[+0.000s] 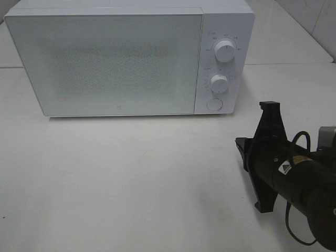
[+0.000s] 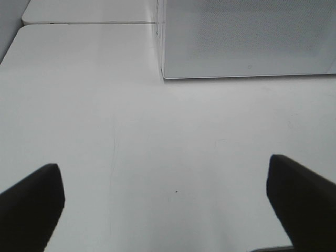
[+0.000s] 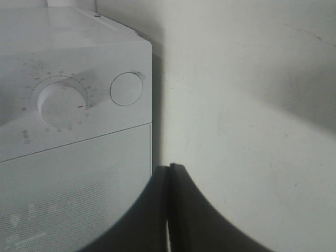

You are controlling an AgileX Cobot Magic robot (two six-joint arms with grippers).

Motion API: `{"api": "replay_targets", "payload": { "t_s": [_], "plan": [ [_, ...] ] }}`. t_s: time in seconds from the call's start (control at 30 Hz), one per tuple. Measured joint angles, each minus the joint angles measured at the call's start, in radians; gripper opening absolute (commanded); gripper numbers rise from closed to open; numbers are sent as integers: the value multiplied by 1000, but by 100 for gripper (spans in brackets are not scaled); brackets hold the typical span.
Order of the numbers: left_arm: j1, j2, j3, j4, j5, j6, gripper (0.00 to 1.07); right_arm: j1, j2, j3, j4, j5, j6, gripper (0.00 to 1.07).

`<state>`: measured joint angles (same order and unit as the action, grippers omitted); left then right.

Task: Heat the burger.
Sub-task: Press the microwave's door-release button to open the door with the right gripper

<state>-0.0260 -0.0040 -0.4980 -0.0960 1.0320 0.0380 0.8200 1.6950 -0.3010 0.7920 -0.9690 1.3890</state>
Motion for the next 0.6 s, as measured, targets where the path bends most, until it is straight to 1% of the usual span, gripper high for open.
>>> {"api": "replay_targets", "payload": {
  "t_s": [0.23,0.4,0.57,0.6],
  "plan": [
    [0,0,0,0,0,0,100,0,83,-58,-65,-25,40,0],
    [0,0,0,0,0,0,100,0,117,-85,-72,-37,47,0],
    [0,0,0,0,0,0,100,-46,133,-111,-110,-34,44,0],
    [0,0,0,0,0,0,100,-73,141,-125,-132,-34,44,0]
  ]
}}
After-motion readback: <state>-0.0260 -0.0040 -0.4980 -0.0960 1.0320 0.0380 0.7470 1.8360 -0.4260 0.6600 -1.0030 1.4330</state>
